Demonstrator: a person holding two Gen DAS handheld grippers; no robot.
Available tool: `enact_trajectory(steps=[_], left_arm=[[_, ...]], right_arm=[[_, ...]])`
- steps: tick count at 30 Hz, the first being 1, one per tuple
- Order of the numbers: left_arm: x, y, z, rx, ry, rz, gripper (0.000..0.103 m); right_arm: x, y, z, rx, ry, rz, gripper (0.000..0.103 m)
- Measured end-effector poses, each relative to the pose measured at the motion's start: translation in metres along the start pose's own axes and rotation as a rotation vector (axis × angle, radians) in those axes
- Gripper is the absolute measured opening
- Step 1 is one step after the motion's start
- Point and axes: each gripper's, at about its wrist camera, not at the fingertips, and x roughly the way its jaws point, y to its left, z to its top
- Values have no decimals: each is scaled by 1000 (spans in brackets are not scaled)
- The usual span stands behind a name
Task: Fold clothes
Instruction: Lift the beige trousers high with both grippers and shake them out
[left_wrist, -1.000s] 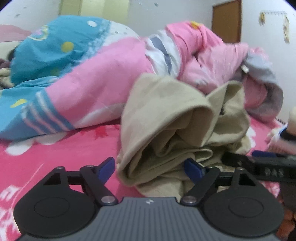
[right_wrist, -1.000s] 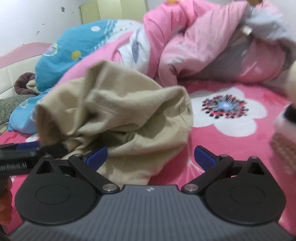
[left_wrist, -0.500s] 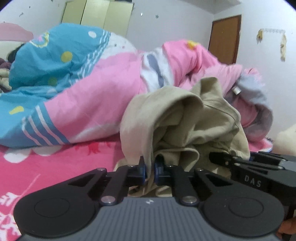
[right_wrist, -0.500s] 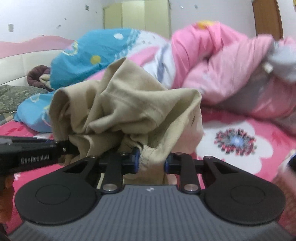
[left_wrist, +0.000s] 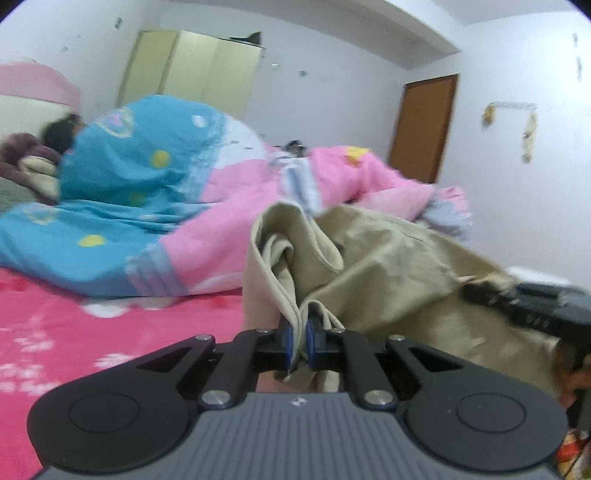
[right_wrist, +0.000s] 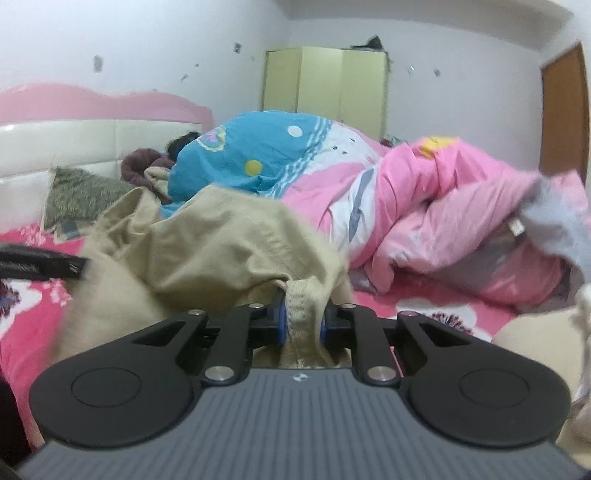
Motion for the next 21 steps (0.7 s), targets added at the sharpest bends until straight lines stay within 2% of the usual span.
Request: enact_trajectory(steps=[2, 3, 5, 7, 8, 9, 11, 13, 14, 17, 21], left_arm=[[4, 19, -10, 6, 37, 66, 12], [10, 29, -16, -1, 63, 97, 17], [21, 47, -28, -38, 121, 175, 23], [18, 58, -35, -74, 137, 210, 31], [11, 60, -37, -79, 126, 213, 38], [2, 60, -38, -72, 109, 220, 49], [-17, 57, -38, -40, 66, 260, 62], [-35, 52, -37, -17, 27, 290, 63], [-44, 48, -36, -9, 11, 290, 63], [-68, 26, -34, 12, -16, 222, 64], [-75, -29, -48, 144, 25, 35, 73]], right_arm=[[14, -2, -5, 20, 45, 19, 16], [25, -6, -11, 42, 83, 53, 17], [43, -9, -24, 88, 159, 108, 28], [49, -10, -33, 118, 188, 121, 37], [44, -10, -33, 121, 176, 117, 49], [36, -9, -32, 118, 148, 109, 57], [14, -9, -31, 104, 66, 88, 90], [-10, -14, -29, 106, -4, 82, 93], [-21, -17, -29, 114, -24, 88, 93], [-53, -29, -31, 164, -52, 71, 93], [-86, -44, -57, 296, -22, 91, 93]])
